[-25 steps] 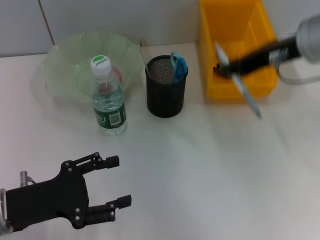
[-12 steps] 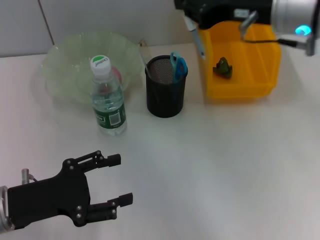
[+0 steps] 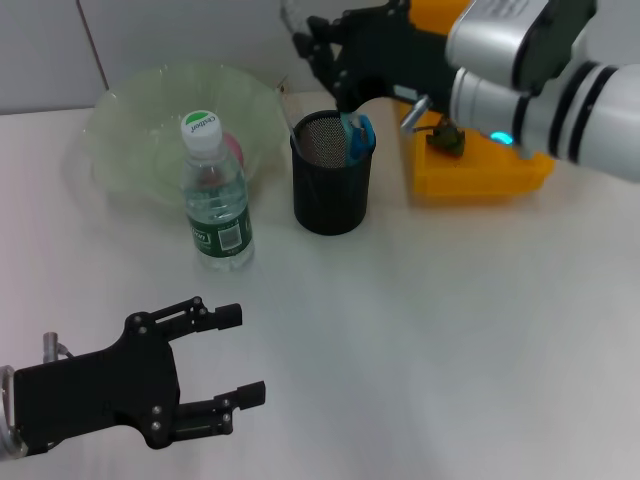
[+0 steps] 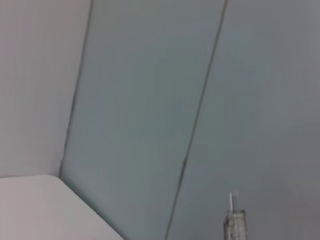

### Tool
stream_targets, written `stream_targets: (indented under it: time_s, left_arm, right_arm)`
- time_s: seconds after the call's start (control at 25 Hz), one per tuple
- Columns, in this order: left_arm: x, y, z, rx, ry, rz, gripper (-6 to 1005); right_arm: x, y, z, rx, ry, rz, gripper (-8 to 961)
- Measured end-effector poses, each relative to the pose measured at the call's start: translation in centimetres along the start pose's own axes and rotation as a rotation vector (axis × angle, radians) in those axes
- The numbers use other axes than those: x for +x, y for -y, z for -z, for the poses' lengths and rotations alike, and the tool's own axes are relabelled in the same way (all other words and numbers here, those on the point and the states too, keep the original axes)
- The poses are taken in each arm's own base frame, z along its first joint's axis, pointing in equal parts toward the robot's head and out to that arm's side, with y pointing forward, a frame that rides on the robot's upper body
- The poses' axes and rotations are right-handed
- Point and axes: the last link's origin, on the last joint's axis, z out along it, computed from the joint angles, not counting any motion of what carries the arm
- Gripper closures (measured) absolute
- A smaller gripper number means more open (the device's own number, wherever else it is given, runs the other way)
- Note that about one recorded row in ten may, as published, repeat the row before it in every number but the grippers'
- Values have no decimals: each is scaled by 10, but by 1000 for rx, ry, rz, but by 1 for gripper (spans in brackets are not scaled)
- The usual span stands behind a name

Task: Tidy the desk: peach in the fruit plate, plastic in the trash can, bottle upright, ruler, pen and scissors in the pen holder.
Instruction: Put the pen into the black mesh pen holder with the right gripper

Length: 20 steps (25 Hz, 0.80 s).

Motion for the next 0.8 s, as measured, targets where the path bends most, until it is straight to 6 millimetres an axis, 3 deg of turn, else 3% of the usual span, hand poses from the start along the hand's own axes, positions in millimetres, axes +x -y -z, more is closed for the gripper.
stream_targets:
  time_s: [0.4, 0.8]
  left_arm:
    - [0, -1, -1, -2, -4, 2, 199]
    - [0, -1, -1, -3, -5, 4, 200]
  right_arm:
    - [18, -3, -13, 31, 106, 15, 742]
    - [34, -2, -7, 43, 177, -53, 724]
